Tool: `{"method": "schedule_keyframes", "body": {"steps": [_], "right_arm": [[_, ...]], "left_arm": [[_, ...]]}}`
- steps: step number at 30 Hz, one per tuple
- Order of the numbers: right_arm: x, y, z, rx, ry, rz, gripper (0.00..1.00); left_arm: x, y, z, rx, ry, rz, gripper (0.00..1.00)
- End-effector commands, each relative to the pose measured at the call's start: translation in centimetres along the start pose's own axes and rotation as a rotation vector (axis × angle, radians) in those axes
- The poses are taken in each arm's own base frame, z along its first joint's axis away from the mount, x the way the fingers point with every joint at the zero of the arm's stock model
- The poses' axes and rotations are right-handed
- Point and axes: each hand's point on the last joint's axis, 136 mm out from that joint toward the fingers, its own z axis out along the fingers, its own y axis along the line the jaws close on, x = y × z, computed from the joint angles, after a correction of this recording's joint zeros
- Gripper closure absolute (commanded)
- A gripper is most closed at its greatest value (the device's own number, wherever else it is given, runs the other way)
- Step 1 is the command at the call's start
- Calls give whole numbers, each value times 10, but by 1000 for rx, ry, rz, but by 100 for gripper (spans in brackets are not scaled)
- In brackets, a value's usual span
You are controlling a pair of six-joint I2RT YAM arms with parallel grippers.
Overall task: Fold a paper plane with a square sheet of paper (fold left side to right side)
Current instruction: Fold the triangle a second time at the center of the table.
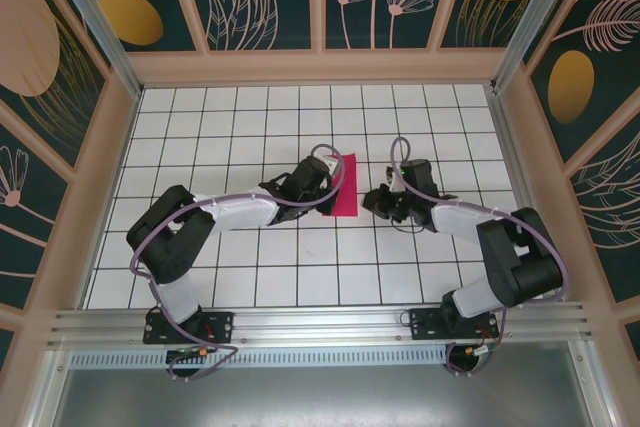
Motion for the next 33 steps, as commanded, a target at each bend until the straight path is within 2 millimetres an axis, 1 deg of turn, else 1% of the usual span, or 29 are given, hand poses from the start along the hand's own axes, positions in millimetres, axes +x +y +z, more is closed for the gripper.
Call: {"method": "schedule_keyframes", "body": {"steps": [1, 5, 8, 14, 19, 22, 29, 33], "right_arm": [[-12, 12, 12, 3, -31, -43, 92], [-14, 8, 24, 29, -10, -36, 92], [-14, 0, 34, 98, 14, -48, 93], [2, -23, 46, 197, 93, -31, 93], [16, -40, 48, 252, 140, -17, 93], [20, -47, 48, 277, 151, -16, 93], [26, -56, 47, 304, 166, -13, 93], [28, -56, 47, 304, 170, -14, 93]], "left_arm": [[-11, -6, -8, 47, -36, -16, 100], [-11, -2, -5, 45, -28, -21, 100], [-10, -1, -4, 42, -20, -10, 100], [-8, 3, -1, 43, 11, 17, 100], [-4, 8, 4, 39, 45, 37, 100], [-2, 13, 7, 33, 62, 40, 100], [-3, 27, 15, 3, 81, 47, 100], [-6, 33, 21, -11, 84, 47, 100]]}}
